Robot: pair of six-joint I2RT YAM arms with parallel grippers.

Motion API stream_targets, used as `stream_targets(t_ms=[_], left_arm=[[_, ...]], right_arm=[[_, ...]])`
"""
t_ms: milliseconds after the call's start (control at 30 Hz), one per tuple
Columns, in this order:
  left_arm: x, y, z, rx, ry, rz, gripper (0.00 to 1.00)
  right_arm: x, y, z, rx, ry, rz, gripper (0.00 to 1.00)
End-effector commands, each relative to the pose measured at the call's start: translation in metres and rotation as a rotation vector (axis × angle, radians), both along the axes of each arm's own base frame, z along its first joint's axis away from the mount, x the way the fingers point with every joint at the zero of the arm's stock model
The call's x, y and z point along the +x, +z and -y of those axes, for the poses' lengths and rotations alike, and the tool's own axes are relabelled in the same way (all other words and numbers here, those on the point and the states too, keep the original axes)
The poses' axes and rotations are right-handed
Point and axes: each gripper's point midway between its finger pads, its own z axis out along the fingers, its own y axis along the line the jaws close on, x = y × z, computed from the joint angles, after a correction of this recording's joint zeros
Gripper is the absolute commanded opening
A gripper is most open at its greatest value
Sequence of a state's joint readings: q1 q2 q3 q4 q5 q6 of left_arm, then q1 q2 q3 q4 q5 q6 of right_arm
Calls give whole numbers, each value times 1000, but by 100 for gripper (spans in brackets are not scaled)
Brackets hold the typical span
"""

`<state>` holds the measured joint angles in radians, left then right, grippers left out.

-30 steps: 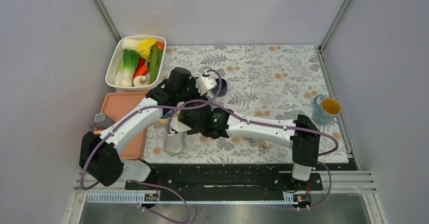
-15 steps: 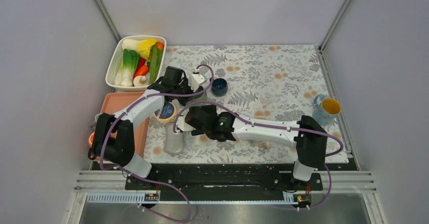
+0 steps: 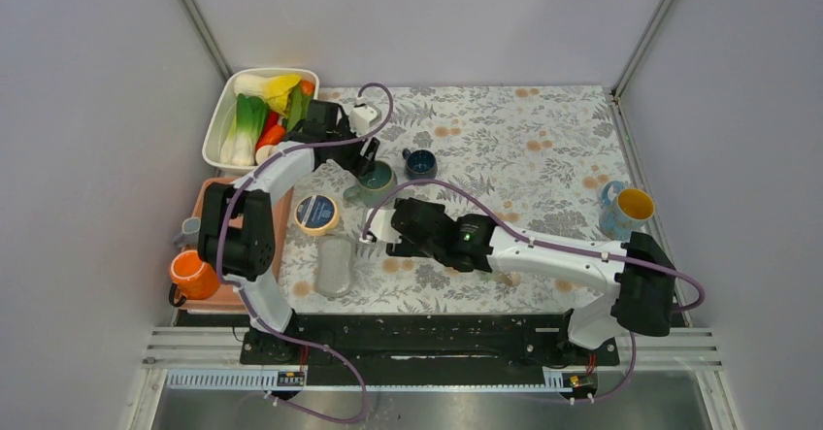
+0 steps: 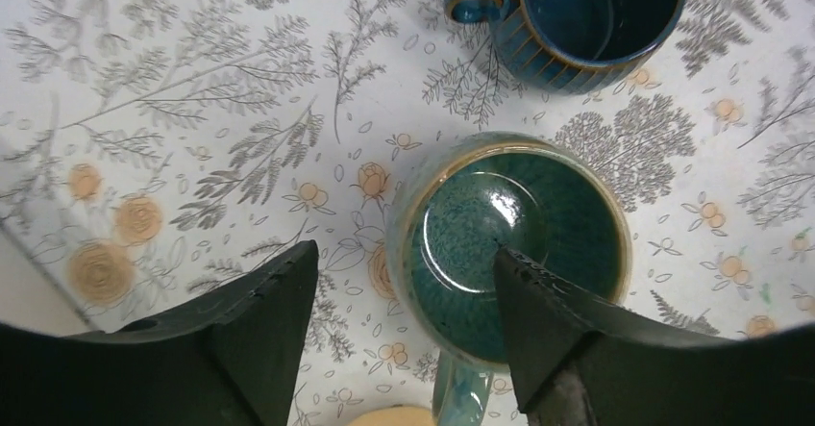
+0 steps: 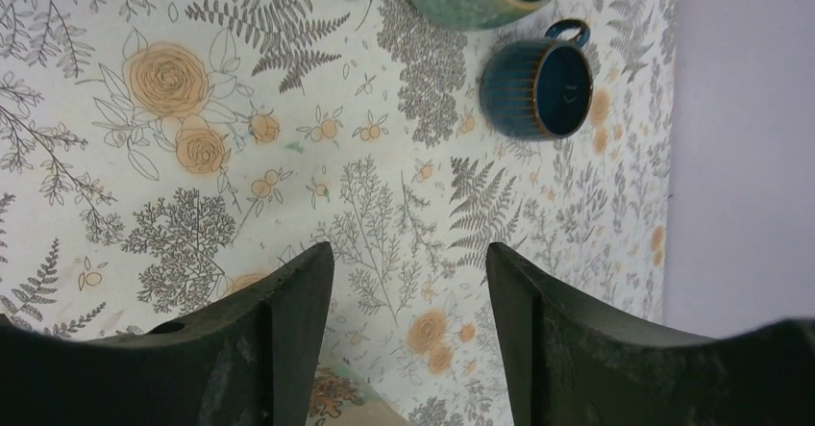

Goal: Turn the mug right side up

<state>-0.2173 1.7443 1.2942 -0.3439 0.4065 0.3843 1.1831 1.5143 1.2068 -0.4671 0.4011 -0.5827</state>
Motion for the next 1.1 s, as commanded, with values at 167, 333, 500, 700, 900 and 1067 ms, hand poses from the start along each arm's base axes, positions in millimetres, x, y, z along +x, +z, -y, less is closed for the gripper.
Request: stream_targets(t_ms=[167,333,500,700,900,1067], left_arm=[[22,-35,1,140,17,-33,42],[33,-30,0,144,28,-9,2],[70,-19,-28,157,103,22,0],[128,-6,-76,260,222,92,0],[165,-4,-105,327,279,129,0],[174,-23,-107,364,255,115,14]], right_arm=[[5,13,30,158,-138,-33,69],[6,18,45,185,-176,-25,69],[9,18,61,205,-218,-22,69],[14,18,77,212,-267,-6,69],[14,16,82,214,-283,-9,69],[13,16,83,221,-287,-12,69]])
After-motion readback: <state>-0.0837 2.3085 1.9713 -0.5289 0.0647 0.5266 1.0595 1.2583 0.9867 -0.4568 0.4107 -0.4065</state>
